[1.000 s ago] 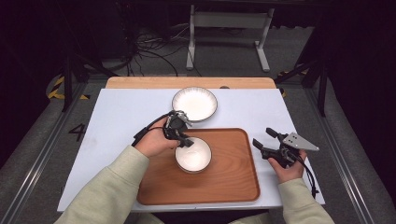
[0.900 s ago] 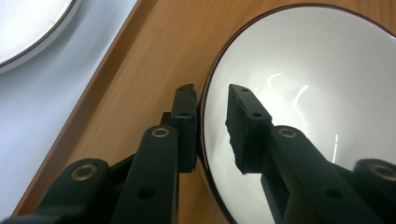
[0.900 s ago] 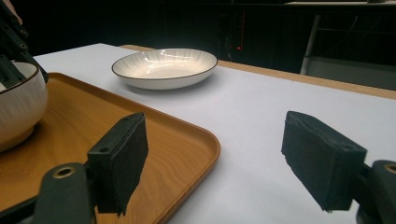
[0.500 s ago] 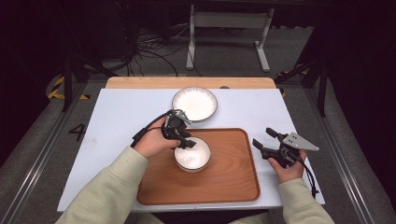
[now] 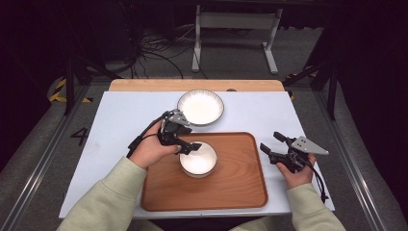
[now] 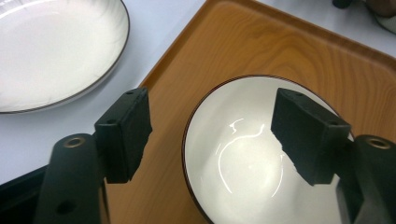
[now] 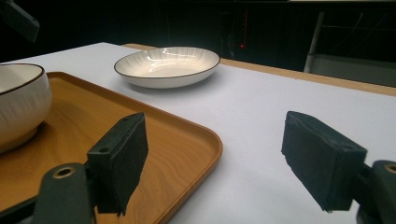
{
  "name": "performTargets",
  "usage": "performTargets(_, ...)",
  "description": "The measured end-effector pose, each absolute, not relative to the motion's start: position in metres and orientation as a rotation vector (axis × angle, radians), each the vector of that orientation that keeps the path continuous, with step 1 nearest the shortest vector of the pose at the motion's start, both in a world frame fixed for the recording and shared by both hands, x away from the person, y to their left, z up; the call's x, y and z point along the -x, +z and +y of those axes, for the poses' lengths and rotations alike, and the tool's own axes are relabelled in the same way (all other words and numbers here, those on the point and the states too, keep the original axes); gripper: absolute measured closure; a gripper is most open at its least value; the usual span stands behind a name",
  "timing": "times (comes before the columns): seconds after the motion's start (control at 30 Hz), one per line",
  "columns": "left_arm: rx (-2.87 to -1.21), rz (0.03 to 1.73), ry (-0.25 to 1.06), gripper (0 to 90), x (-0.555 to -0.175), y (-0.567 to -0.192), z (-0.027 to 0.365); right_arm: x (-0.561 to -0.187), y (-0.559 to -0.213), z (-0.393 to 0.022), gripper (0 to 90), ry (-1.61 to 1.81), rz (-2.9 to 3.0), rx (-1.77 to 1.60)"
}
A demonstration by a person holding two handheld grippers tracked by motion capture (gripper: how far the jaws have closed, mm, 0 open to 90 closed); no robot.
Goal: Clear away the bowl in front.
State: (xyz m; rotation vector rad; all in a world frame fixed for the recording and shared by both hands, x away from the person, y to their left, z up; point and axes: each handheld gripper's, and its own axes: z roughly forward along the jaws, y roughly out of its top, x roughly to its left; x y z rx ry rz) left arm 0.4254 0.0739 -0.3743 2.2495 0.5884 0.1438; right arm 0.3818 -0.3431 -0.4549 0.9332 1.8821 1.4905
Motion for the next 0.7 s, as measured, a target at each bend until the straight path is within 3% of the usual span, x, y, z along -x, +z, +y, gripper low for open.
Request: performTargets(0.7,-2.063,0.695,0.292,20.0,-0.396,-0.366,0.134,-0.384,-0.455,-0.340,23.7,1.468,1.918,-0.926)
